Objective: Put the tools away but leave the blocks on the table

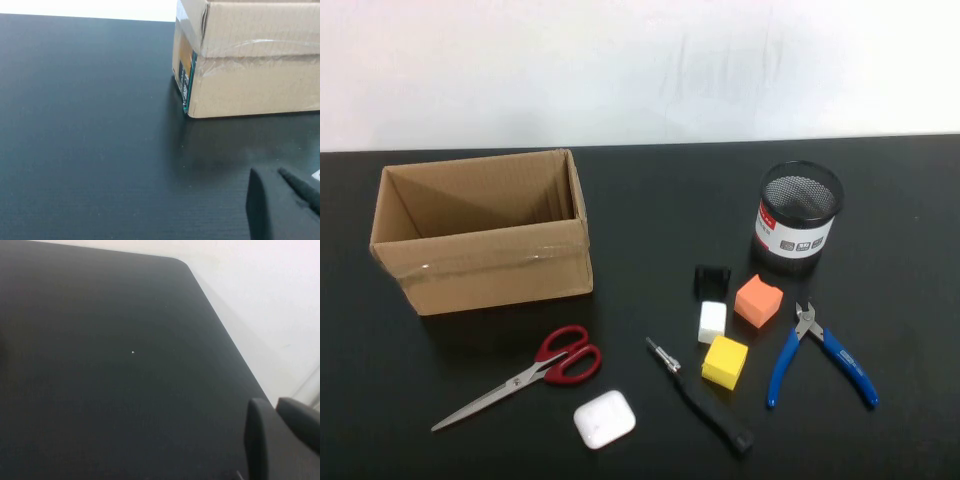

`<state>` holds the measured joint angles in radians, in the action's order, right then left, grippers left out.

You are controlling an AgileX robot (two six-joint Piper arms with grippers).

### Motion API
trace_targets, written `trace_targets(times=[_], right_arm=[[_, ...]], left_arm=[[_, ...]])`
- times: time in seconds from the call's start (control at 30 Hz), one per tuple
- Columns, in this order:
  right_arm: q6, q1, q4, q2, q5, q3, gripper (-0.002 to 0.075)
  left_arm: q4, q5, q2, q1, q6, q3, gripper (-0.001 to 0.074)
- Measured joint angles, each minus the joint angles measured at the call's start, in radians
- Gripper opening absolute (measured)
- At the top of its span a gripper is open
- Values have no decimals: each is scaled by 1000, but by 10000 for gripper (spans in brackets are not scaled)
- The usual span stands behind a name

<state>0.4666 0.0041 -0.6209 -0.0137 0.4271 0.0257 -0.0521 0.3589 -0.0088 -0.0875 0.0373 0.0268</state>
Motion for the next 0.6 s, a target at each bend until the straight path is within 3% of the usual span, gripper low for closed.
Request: trace_targets(times=[0.6], right_arm=[[0,0,4,0,-44,0,-7]], left_arm=[[0,0,0,0,0,0,-4]])
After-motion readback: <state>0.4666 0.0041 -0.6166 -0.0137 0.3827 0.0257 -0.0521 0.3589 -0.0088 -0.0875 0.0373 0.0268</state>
